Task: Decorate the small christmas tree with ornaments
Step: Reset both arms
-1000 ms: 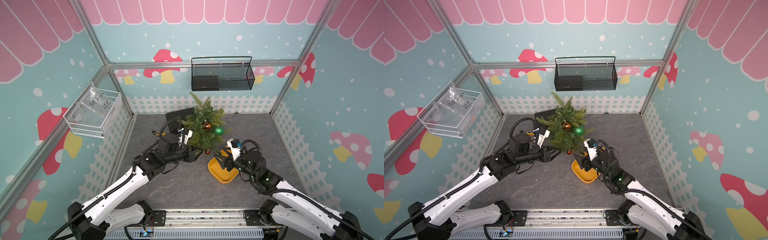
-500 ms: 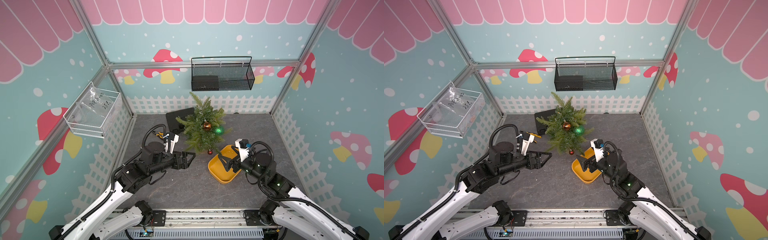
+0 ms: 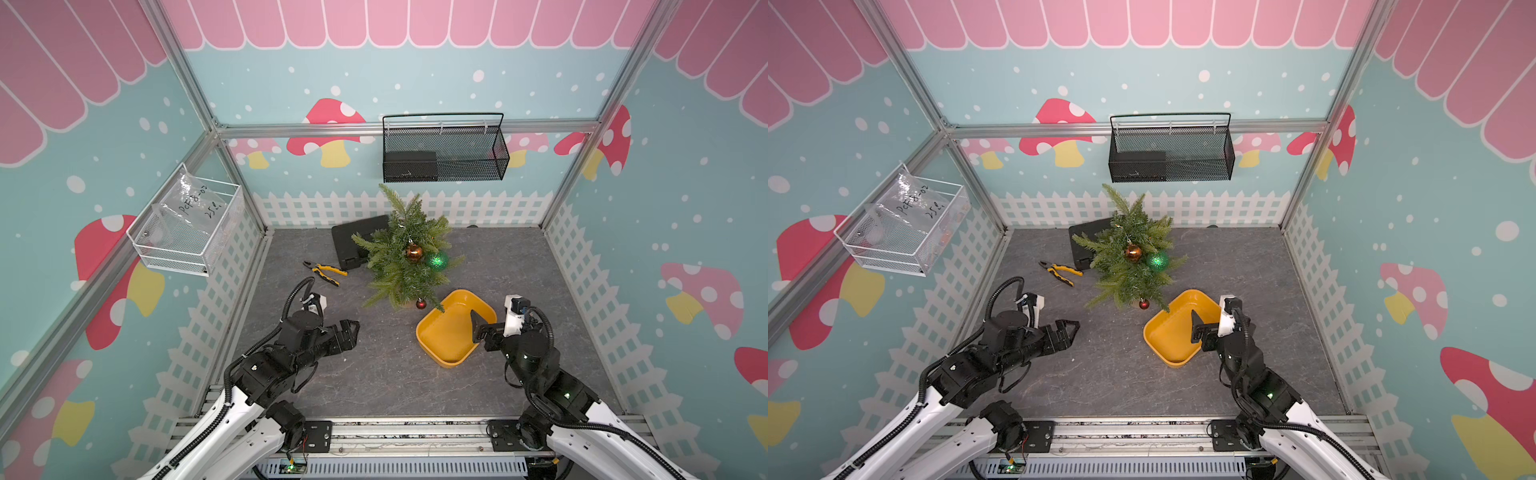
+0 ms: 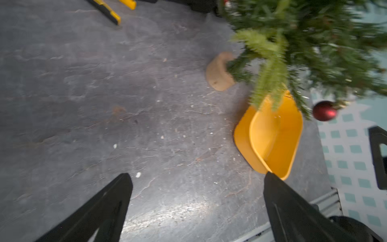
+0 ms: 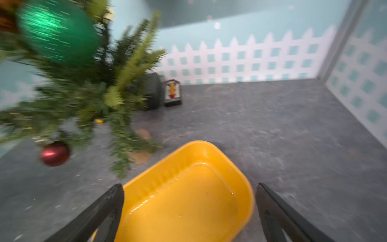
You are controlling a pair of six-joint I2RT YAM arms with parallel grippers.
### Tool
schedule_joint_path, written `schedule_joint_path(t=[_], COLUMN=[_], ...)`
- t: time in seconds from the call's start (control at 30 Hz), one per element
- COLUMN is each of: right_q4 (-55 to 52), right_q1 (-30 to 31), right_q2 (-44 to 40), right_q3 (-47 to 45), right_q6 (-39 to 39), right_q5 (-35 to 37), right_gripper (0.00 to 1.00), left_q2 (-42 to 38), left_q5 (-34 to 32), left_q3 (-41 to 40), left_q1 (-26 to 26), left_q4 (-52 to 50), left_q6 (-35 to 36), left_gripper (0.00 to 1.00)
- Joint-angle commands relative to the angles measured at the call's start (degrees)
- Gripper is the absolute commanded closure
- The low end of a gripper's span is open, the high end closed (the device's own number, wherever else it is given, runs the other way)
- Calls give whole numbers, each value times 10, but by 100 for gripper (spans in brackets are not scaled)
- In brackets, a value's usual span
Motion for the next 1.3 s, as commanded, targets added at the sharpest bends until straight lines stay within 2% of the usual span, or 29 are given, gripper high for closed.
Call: schedule_joint_path(t=[0.0,0.07,0.23,0.33,0.47,0.6,0.7,0.73,0.77,0.8,0.87,0.93,0.97,1.0,1.03,1.07,1.1,1.13,1.17,1.2,1.23,1.27], right_q4=[25,52,118,205,351,513,654,673,702,726,825,770,816,888,930,846,846,895,822,809,873,851], right_q1=[-19,-57,-192,-212,-231,-263,-284,-287,-294,-301,-333,-341,-353,-368,-374,-381,-386,-386,-385,-385,-379,-370], right_q2=[41,89,207,259,324,440,500,505,514,525,560,551,564,602,616,584,588,611,589,587,607,597], right_q3=[11,27,55,39,4,-39,-77,-77,-82,-83,-108,-99,-111,-131,-140,-129,-126,-127,-110,-108,-120,-117], right_q6=[11,-10,-11,-34,-101,-155,-184,-191,-211,-223,-243,-241,-252,-260,-259,-241,-237,-244,-231,-234,-252,-254], right_q5=[202,255,312,403,490,535,495,477,456,448,355,287,234,183,178,163,169,178,180,183,186,189], right_gripper=[0,1,0,1,1,0,0,0,0,1,1,0,0,2,1,1,4,1,1,1,0,0], left_q2=[17,39,108,152,213,279,354,378,384,396,409,426,427,442,483,527,543,510,494,512,518,502], left_q5=[-50,-84,-175,-220,-301,-310,-307,-308,-295,-285,-270,-272,-263,-237,-205,-210,-219,-225,-214,-220,-225,-219], left_q3=[-10,-7,0,9,-20,-69,-97,-106,-92,-103,-112,-106,-109,-144,-196,-228,-237,-215,-184,-173,-170,-167], left_q1=[58,104,166,194,213,245,258,258,257,255,252,248,244,239,239,233,221,209,215,229,226,228], left_q4=[23,43,111,159,284,443,559,608,593,651,710,728,742,827,974,1097,1139,1042,947,959,965,929], left_q6=[-15,1,55,89,173,210,248,261,258,277,300,323,335,356,374,394,409,405,391,388,391,379], left_gripper=[1,1,1,1,1,0,1,1,1,1,1,0,1,1,1,1,1,1,1,1,1,1])
